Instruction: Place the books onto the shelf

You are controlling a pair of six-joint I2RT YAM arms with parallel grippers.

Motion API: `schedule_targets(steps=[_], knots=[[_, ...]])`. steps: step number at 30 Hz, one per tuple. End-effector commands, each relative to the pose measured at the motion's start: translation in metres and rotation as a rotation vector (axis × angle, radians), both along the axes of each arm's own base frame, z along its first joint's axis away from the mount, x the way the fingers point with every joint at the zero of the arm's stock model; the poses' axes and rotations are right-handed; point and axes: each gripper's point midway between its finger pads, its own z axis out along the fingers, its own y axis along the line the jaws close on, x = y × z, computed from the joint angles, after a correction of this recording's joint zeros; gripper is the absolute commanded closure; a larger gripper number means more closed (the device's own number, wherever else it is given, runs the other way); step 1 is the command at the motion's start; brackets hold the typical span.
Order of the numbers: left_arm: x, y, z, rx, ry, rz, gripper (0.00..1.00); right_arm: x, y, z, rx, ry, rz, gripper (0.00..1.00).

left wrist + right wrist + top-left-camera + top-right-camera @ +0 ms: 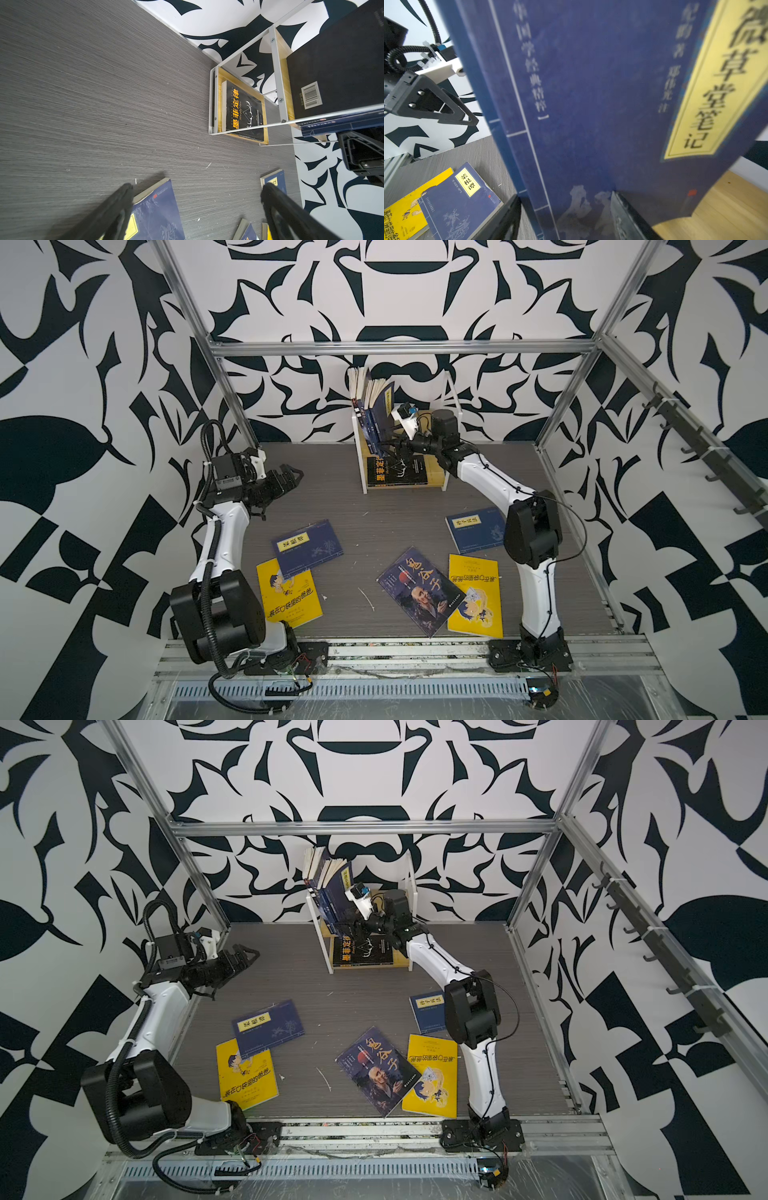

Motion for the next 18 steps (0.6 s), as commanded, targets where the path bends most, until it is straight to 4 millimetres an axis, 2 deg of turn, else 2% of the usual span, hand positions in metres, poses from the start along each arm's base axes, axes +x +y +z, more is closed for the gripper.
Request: schedule_targets(steps=[1,18], knots=[[-0.0006,0.0006,0.0024,-0.003,-0.010,-0.003,0.00,0.0012,0.0026,0.0330,0.048,-0.074,-0.001,0.34],[-0.0010,0.0012,0.0032,0.000,-0.013,-0.002,0.00,0.0031,0.0045,0.0367,0.054,-0.079,0.001,0.45]])
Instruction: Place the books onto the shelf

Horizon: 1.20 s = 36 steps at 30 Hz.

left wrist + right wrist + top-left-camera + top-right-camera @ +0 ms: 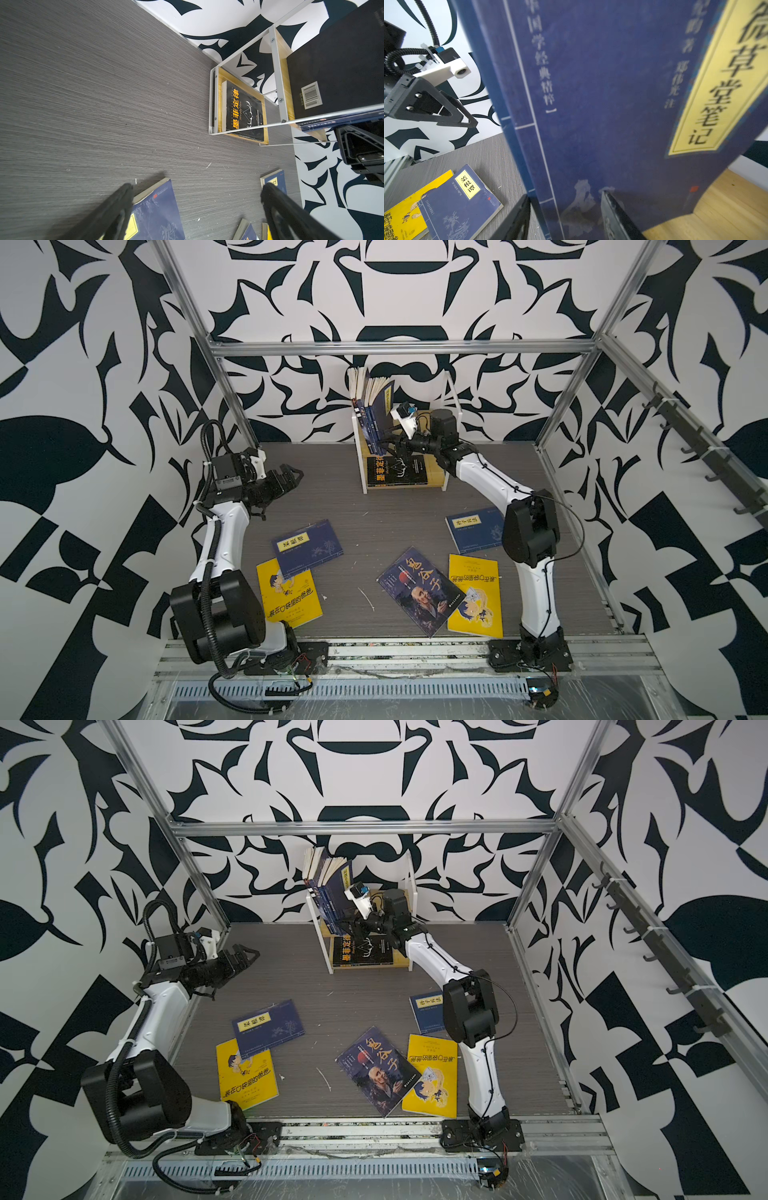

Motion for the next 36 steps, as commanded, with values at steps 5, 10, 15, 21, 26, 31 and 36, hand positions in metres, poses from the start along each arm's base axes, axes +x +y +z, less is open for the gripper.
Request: schedule_targets(steps=[5,10,15,21,26,31,36], knots=[[-0.001,0.001,0.003,-0.001,-0.012,-0.003,0.00,-0.003,0.001,0.038,0.045,-0.085,0.002,0.47],[-0.001,0.001,0.004,-0.001,-0.014,-0.002,0.00,-0.013,-0.006,0.046,0.044,-0.088,-0.006,0.39],[-0.002,-0.001,0.003,0.006,-0.021,-0.022,0.00,-0.040,-0.026,0.048,0.019,-0.063,-0.039,0.26],[-0.004,-0.017,0.003,0.006,-0.035,-0.104,0.00,-0.088,-0.060,0.024,-0.096,0.025,-0.093,0.20],[-0.011,-0.043,-0.006,0.070,-0.032,-0.232,0.01,-0.136,-0.091,-0.020,-0.224,0.117,-0.114,0.19],[-0.023,-0.072,-0.022,0.191,-0.014,-0.392,0.00,-0.187,-0.119,-0.048,-0.330,0.034,-0.081,0.19],[-0.036,-0.103,-0.034,0.228,0.008,-0.516,0.00,-0.236,-0.146,-0.078,-0.537,0.023,0.028,0.18]])
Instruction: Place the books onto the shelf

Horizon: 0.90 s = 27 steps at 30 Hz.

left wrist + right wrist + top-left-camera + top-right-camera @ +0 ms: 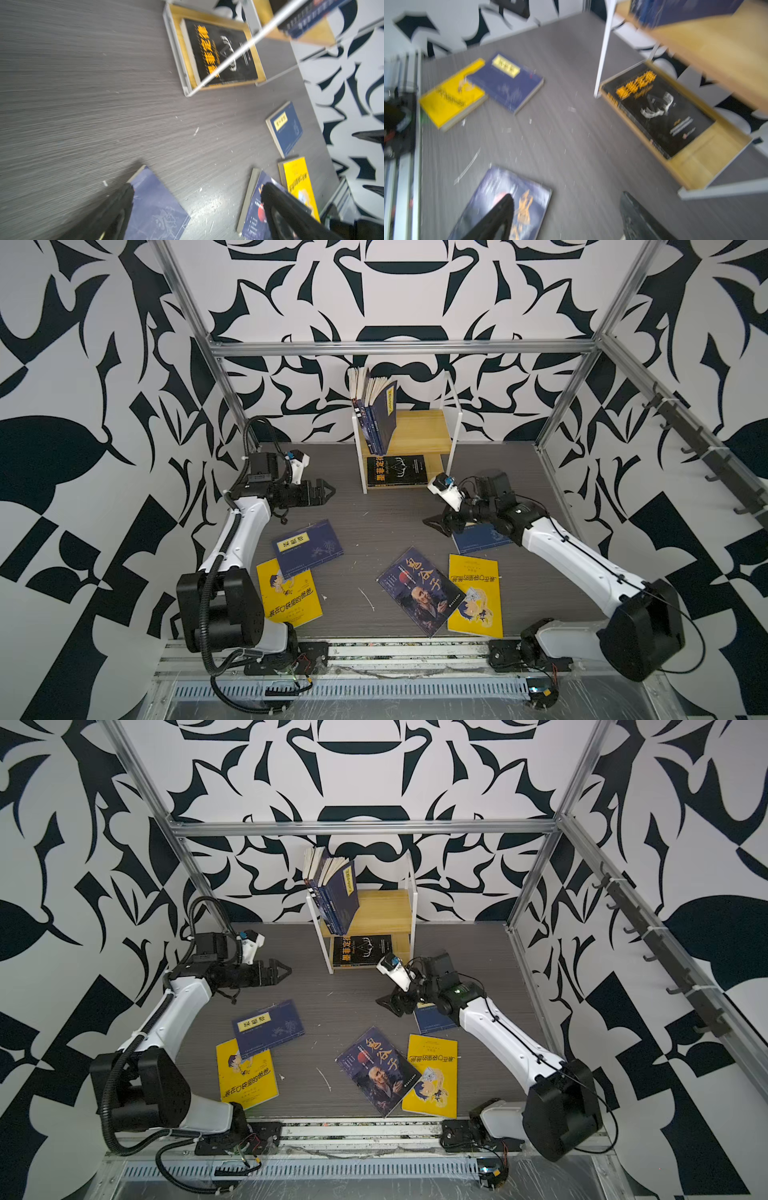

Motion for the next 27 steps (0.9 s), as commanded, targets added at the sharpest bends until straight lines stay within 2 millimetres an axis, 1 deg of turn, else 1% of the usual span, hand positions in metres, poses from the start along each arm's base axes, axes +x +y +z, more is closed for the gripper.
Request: schedule_targets(steps=[1,4,8,11,13,16,19,22,25,27], knots=[[-0.012,-0.015,-0.009,0.043,0.024,-0.094,0.01,-0.035,-0.019,-0.009,-0.151,-0.039,0.127,0.18],[-0.022,-0.034,-0.022,0.047,0.049,-0.164,0.02,-0.068,-0.027,-0.029,-0.257,-0.035,0.254,0.18],[-0.035,-0.059,-0.043,0.084,0.078,-0.263,0.02,-0.098,-0.032,-0.058,-0.390,-0.105,0.372,0.16],[-0.044,-0.079,-0.055,0.094,0.112,-0.323,0.02,-0.126,-0.036,-0.083,-0.483,-0.106,0.454,0.13],[-0.052,-0.093,-0.062,0.092,0.133,-0.366,0.02,-0.144,-0.041,-0.095,-0.528,-0.076,0.500,0.12],[-0.065,-0.114,-0.075,0.084,0.171,-0.434,0.01,-0.163,-0.049,-0.106,-0.580,-0.050,0.548,0.12],[-0.078,-0.134,-0.088,0.090,0.210,-0.502,0.00,-0.172,-0.052,-0.111,-0.622,-0.079,0.579,0.12],[-0.086,-0.152,-0.098,0.086,0.255,-0.547,0.00,-0.180,-0.054,-0.117,-0.639,-0.086,0.600,0.12],[-0.089,-0.169,-0.105,0.086,0.296,-0.581,0.00,-0.181,-0.059,-0.129,-0.678,-0.095,0.607,0.12],[-0.091,-0.180,-0.108,0.083,0.317,-0.607,0.00,-0.174,-0.061,-0.137,-0.704,-0.129,0.590,0.12]])
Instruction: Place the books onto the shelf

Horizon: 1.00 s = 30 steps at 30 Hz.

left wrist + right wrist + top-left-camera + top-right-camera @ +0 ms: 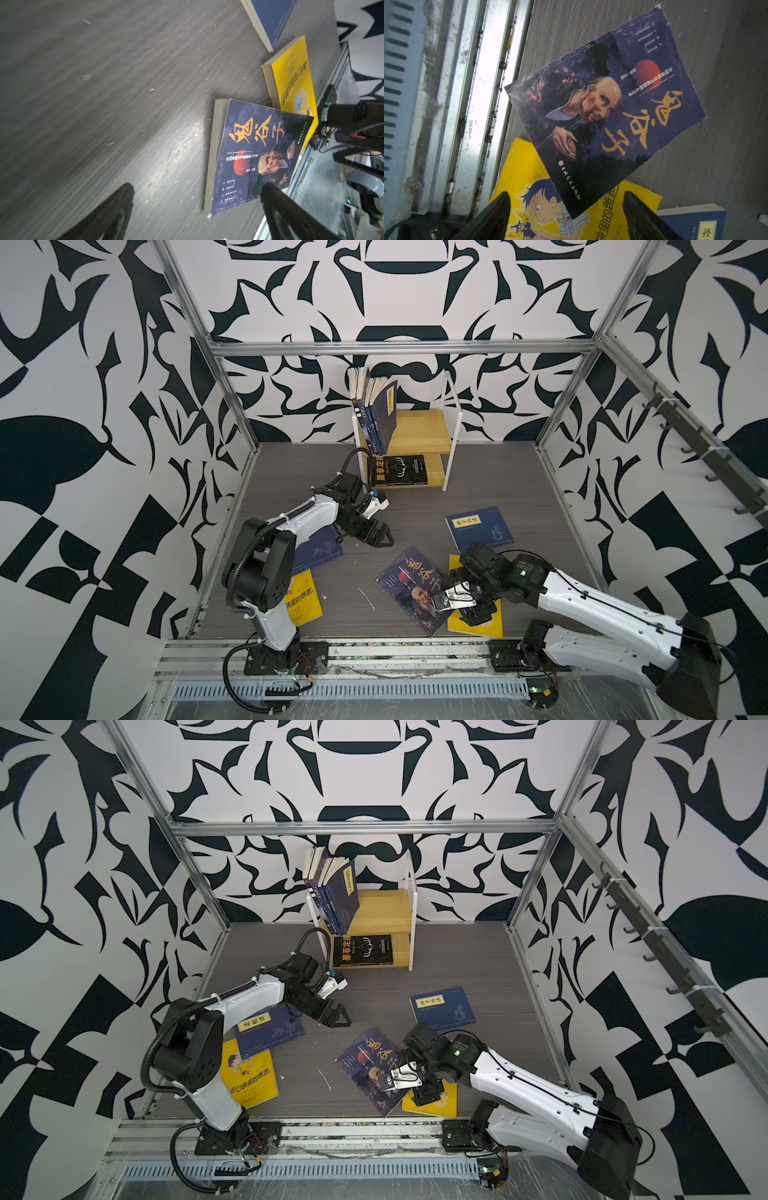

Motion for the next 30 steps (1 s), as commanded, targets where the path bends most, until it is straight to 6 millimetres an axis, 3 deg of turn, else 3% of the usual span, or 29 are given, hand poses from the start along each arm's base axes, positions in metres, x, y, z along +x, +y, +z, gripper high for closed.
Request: schedule_targets(steps=[1,10,15,19,23,30], knots=[[-0.003,-0.020,0.006,-0.022,0.041,-0.041,0.00,0.010,-0.008,-0.013,-0.044,-0.081,0.001,0.12],[-0.012,-0.054,-0.009,-0.040,0.176,-0.107,0.02,0.036,-0.005,-0.035,-0.034,-0.279,0.036,0.16],[-0.017,-0.061,-0.021,-0.013,0.209,-0.133,0.14,0.047,-0.001,-0.043,-0.026,-0.377,0.082,0.17],[-0.016,-0.062,-0.032,0.006,0.234,-0.113,0.38,0.056,0.004,-0.040,-0.010,-0.433,0.085,0.18],[-0.013,-0.063,-0.045,0.040,0.249,-0.098,0.71,0.062,0.008,-0.034,0.010,-0.487,0.088,0.20],[-0.015,-0.063,-0.059,0.076,0.275,-0.080,0.86,0.076,0.022,-0.013,0.082,-0.588,0.073,0.25]])
